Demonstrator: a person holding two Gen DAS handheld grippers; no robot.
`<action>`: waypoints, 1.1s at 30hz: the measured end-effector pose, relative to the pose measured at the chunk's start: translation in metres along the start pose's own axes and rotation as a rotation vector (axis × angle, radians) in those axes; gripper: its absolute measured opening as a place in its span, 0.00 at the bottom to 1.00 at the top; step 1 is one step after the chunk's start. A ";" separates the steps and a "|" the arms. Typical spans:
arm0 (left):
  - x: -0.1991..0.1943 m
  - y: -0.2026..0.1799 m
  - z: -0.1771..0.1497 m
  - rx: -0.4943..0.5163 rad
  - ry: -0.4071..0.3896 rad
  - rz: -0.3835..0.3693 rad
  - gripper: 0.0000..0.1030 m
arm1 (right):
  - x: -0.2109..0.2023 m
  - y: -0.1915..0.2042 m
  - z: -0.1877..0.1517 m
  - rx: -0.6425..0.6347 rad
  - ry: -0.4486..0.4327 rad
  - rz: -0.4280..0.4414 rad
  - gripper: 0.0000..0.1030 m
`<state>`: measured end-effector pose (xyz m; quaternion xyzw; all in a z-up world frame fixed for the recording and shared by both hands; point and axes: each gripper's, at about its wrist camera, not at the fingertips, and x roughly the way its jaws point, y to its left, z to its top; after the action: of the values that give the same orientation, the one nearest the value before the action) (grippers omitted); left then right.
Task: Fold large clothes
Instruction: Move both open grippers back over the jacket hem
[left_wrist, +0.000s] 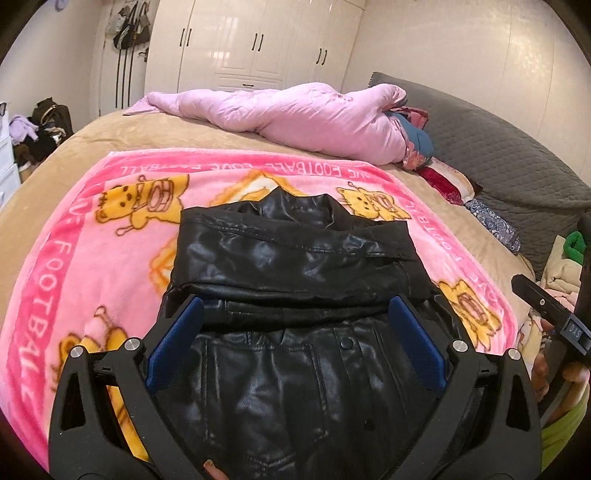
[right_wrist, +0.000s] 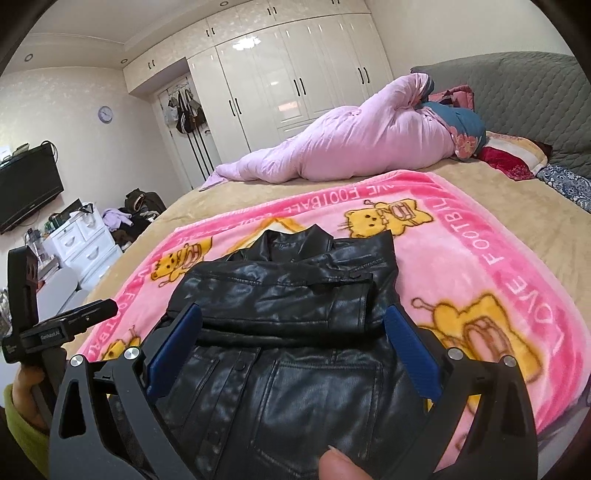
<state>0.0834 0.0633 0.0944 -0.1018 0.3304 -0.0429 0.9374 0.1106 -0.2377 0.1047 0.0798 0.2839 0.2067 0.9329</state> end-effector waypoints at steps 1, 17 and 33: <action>-0.002 0.001 -0.001 0.001 0.000 -0.001 0.91 | -0.003 0.000 -0.001 -0.002 0.000 0.000 0.96; -0.015 0.003 -0.029 0.006 0.051 0.020 0.91 | -0.034 -0.012 -0.041 -0.031 0.066 -0.015 0.96; -0.027 0.027 -0.066 -0.014 0.114 0.097 0.91 | -0.047 -0.023 -0.074 -0.046 0.127 -0.012 0.96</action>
<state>0.0211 0.0825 0.0544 -0.0896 0.3882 -0.0009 0.9172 0.0417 -0.2766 0.0603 0.0436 0.3382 0.2121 0.9158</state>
